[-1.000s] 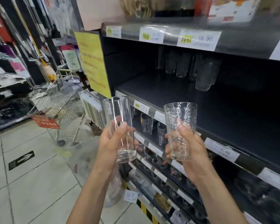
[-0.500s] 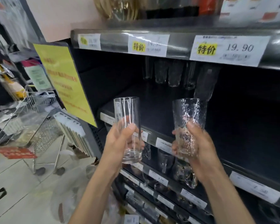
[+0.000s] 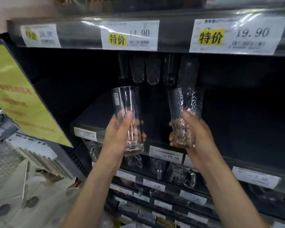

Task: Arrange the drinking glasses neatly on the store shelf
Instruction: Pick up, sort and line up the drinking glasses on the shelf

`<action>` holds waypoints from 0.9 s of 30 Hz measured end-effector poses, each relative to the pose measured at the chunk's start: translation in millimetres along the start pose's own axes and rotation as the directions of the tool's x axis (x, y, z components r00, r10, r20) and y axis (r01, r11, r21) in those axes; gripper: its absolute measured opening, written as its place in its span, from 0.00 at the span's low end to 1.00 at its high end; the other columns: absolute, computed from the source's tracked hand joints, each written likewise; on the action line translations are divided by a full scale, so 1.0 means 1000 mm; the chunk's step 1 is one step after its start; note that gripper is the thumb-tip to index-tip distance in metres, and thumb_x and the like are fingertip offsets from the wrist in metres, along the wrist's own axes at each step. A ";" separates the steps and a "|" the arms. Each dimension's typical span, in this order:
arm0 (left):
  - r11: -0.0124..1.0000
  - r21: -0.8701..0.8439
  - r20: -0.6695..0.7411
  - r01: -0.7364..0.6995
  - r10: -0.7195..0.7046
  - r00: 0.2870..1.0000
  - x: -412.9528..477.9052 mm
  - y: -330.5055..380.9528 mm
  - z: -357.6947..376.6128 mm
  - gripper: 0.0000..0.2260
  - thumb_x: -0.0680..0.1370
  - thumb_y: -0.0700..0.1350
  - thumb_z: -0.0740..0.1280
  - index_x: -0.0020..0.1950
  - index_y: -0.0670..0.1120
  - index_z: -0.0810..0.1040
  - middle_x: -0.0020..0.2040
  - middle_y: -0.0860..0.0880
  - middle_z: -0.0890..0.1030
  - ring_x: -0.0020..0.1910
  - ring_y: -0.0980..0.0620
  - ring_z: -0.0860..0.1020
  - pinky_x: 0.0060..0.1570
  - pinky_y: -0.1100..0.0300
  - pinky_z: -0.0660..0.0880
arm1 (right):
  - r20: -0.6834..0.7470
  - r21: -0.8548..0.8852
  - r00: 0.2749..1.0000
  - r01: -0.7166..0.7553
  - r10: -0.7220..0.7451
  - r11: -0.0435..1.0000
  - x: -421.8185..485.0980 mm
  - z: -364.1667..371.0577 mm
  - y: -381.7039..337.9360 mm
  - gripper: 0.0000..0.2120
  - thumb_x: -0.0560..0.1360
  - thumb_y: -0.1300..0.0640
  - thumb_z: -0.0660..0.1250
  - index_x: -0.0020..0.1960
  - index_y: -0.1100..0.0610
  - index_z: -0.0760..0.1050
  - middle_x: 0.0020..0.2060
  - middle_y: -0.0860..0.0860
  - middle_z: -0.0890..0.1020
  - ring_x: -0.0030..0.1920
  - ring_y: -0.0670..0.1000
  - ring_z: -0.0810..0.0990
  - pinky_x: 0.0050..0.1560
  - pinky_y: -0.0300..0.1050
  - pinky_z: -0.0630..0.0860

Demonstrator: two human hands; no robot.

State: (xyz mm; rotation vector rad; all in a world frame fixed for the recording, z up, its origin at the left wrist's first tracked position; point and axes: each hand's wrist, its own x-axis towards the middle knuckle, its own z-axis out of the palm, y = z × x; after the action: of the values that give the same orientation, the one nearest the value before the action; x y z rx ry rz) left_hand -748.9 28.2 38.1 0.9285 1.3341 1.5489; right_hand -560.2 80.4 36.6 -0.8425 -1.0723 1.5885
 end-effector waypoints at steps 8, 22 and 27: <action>0.999 -0.036 0.146 -0.015 0.021 0.989 0.018 -0.009 -0.010 0.23 0.65 0.70 0.63 0.53 0.59 0.74 0.46 0.46 0.85 0.37 0.46 0.84 0.34 0.51 0.81 | -0.131 -0.077 0.988 0.075 -0.085 0.994 -0.014 -0.001 0.009 0.36 0.63 0.38 0.78 0.61 0.59 0.75 0.45 0.58 0.82 0.34 0.56 0.80 0.35 0.49 0.79; 0.990 0.084 0.333 -0.109 0.075 0.940 0.047 0.004 -0.034 0.24 0.68 0.70 0.61 0.58 0.60 0.72 0.57 0.51 0.81 0.52 0.48 0.84 0.55 0.48 0.80 | -0.274 -0.266 0.944 0.109 -0.183 0.958 -0.016 0.028 0.011 0.30 0.64 0.40 0.75 0.63 0.50 0.74 0.53 0.53 0.84 0.46 0.52 0.85 0.49 0.51 0.81; 0.994 -0.008 0.419 -0.108 0.102 0.902 0.069 0.005 -0.026 0.27 0.75 0.53 0.69 0.69 0.48 0.63 0.45 0.55 0.81 0.45 0.54 0.81 0.57 0.47 0.80 | -0.343 -0.398 0.905 0.101 -0.250 0.912 -0.002 0.018 0.004 0.25 0.66 0.40 0.76 0.61 0.44 0.75 0.52 0.44 0.85 0.53 0.48 0.84 0.59 0.54 0.79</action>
State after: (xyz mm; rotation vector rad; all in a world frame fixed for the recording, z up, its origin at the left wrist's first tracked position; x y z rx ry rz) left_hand -797.7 83.5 39.6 1.2781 1.0008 1.3190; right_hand -577.7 73.8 39.1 -1.2184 -1.1356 1.0143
